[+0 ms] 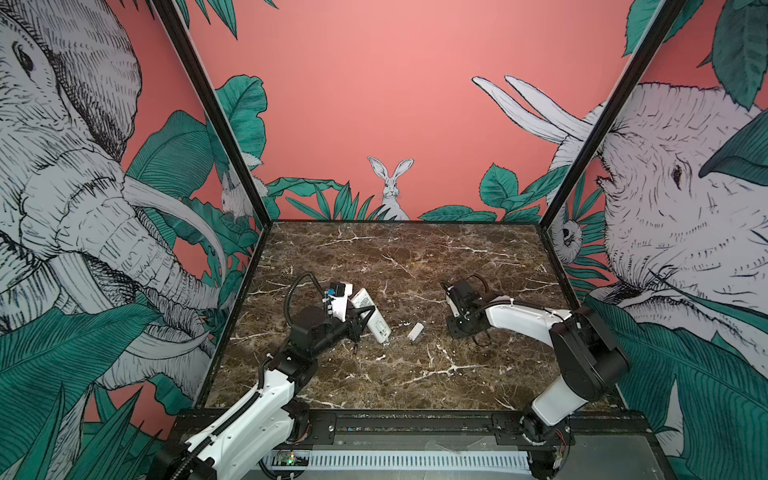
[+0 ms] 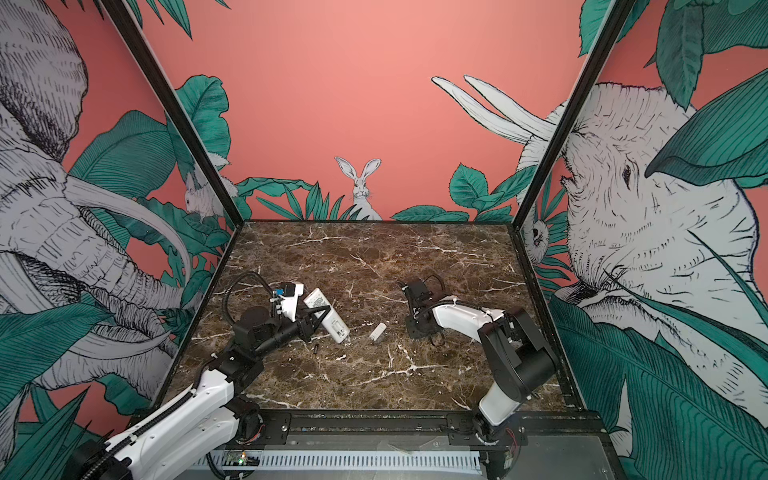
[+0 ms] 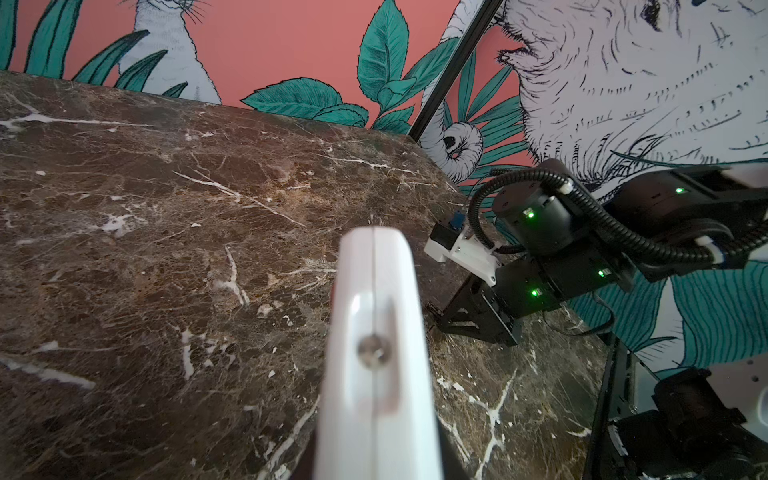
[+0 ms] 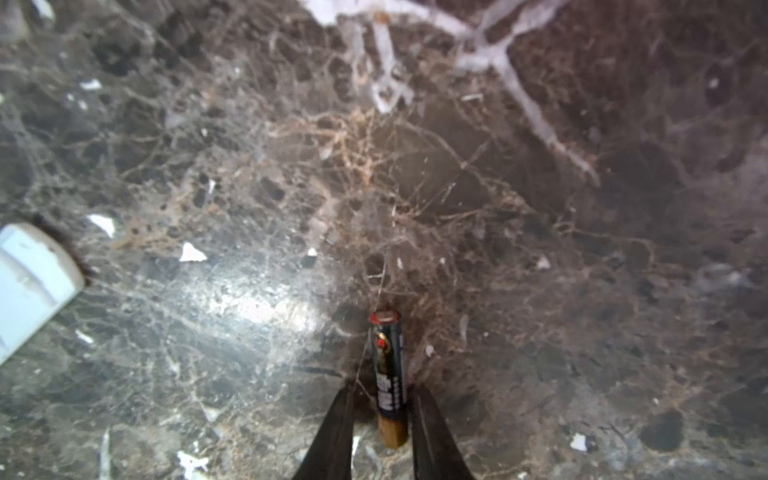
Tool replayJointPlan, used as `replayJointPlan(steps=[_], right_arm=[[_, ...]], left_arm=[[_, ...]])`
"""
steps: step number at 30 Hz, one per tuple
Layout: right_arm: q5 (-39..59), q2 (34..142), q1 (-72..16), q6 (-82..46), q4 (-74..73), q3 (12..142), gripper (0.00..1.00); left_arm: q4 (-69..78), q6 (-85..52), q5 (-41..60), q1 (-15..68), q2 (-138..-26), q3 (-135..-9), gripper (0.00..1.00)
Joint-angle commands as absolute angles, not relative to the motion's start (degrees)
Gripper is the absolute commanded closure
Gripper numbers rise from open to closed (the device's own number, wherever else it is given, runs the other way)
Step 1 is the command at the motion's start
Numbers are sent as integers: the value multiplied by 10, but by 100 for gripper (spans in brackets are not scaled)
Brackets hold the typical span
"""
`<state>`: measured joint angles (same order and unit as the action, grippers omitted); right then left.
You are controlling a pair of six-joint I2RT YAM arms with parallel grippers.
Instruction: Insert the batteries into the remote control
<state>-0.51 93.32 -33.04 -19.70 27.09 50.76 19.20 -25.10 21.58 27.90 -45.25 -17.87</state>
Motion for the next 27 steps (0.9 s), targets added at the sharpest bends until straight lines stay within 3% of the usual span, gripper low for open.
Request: replayJointPlan(steps=[1, 5, 27], right_arm=[[-21, 940, -337, -184, 282, 503, 78], [-33, 943, -337, -179, 287, 509, 83], [-24, 898, -337, -179, 260, 458, 83]], left_arm=[[203, -253, 216, 276, -446, -196, 100], [201, -253, 216, 276, -450, -197, 100], [196, -260, 223, 276, -470, -211, 100]])
